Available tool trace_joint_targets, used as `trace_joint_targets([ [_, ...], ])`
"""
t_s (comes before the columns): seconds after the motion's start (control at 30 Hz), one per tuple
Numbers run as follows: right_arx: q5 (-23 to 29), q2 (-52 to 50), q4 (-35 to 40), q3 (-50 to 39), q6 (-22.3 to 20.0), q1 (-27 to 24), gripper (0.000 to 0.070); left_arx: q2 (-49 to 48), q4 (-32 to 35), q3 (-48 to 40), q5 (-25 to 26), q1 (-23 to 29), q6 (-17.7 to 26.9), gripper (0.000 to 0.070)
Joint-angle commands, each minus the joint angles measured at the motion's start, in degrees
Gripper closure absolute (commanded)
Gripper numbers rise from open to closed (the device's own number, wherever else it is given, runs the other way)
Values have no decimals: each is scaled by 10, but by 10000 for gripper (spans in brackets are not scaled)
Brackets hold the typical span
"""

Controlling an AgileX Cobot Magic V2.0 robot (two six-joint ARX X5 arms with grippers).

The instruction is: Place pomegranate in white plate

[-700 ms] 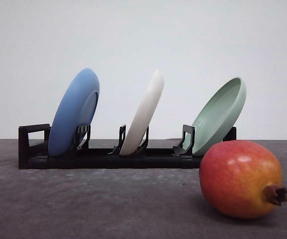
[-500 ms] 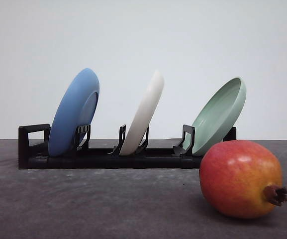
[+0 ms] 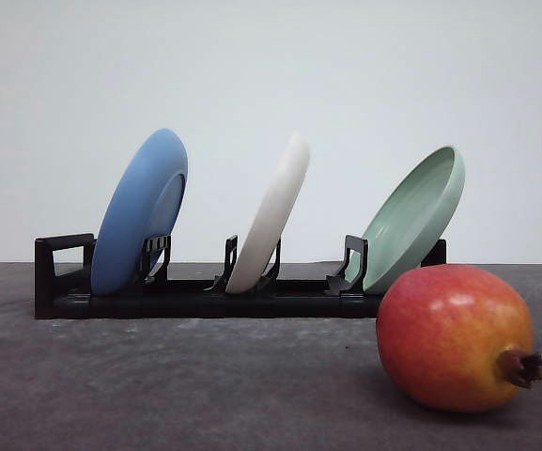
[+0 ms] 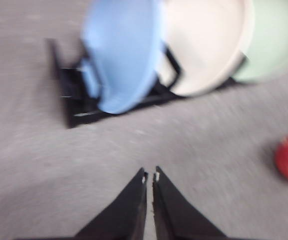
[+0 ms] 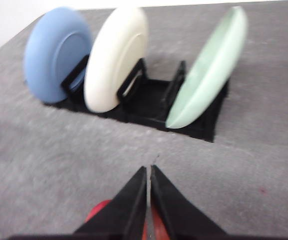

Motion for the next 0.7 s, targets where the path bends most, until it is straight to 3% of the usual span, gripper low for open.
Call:
trace_joint_targets([
  [0.0,2,2,6,10,-30,10,691,5,6,11,-2,-8,21,696],
  [0.07,2,2,6,10,-31,17,684,8,7,11,-1,-14,21,687],
  [0.1,2,2,6,10,-31,18,641,9,7,11,-1,-15,21,644],
  [0.13,2,2,6,10,-31,18,570,9,9,11,0,-15,21,575],
  [0.17,2,2,6,10,-31,18,441,9,11,11,3,-15,21,449],
  [0.23,2,2,7,10,-30,18,264,8,18,11,12,-15,21,289],
  [0.43,2,2,7,10,-30,18,261,10,40,12,48,-20,21,310],
  [0.67,-1,2,22,10,-24,18,261,46,98,12,48,-56,32,310],
])
